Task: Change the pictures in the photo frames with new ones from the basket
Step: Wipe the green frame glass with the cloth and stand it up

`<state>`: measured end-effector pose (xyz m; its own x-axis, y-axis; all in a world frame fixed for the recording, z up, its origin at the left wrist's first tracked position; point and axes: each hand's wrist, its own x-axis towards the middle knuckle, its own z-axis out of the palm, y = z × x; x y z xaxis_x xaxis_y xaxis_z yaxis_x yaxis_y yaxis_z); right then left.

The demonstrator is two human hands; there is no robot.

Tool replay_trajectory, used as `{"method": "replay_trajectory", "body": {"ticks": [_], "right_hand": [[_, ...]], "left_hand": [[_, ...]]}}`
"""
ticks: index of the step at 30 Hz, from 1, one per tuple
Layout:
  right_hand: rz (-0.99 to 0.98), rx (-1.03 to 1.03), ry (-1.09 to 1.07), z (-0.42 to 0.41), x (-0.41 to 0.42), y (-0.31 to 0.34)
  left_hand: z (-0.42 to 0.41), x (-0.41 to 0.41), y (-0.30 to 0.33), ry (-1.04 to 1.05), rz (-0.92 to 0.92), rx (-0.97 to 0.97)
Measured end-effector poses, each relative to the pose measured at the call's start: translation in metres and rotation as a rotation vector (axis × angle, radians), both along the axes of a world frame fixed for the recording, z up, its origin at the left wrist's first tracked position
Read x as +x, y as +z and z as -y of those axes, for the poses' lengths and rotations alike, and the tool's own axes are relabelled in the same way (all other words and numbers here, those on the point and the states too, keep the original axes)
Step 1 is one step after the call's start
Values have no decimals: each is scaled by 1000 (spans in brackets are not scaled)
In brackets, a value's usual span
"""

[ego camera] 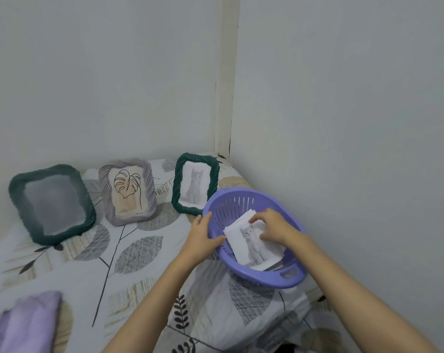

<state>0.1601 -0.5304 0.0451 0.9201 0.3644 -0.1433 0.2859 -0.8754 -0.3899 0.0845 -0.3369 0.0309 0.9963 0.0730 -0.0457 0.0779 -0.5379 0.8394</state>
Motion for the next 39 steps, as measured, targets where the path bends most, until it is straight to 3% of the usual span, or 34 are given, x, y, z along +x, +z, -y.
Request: {"method": "replay_trajectory", "body": {"ticks": [3, 6, 9, 11, 16, 21, 24, 27, 32, 37, 39], "right_hand": [[286, -152, -98, 15, -16, 2], [184, -276, -291, 37, -32, 0], [37, -36, -303, 49, -33, -4], [33, 15, -301, 47, -34, -1], [255, -65, -262, 1, -56, 16], [406, 319, 66, -94, -118, 13], [292, 430, 242, -152, -161, -10], [3, 521, 328, -205, -193, -36], [-434, 747, 164, -264, -217, -58], [-533, 811, 71, -295, -224, -57], [-481, 822, 73, -301, -226, -60]], "left_hand": [[-6, -3, -1, -47, -50, -104], [-8, -6, 1, -107, -98, -137], [-7, -6, 4, -110, -86, -119], [-8, -9, 7, -106, -85, -122], [-37, -49, 12, 5, -37, -32], [-121, -137, -1, 383, 40, 60], [-178, -187, -22, 739, 19, 127], [-214, -216, -36, 927, -138, 138], [-217, -220, -28, 864, -297, 81], [-226, -214, -17, 747, -344, 177], [-232, -214, -18, 756, -279, 117]]}}
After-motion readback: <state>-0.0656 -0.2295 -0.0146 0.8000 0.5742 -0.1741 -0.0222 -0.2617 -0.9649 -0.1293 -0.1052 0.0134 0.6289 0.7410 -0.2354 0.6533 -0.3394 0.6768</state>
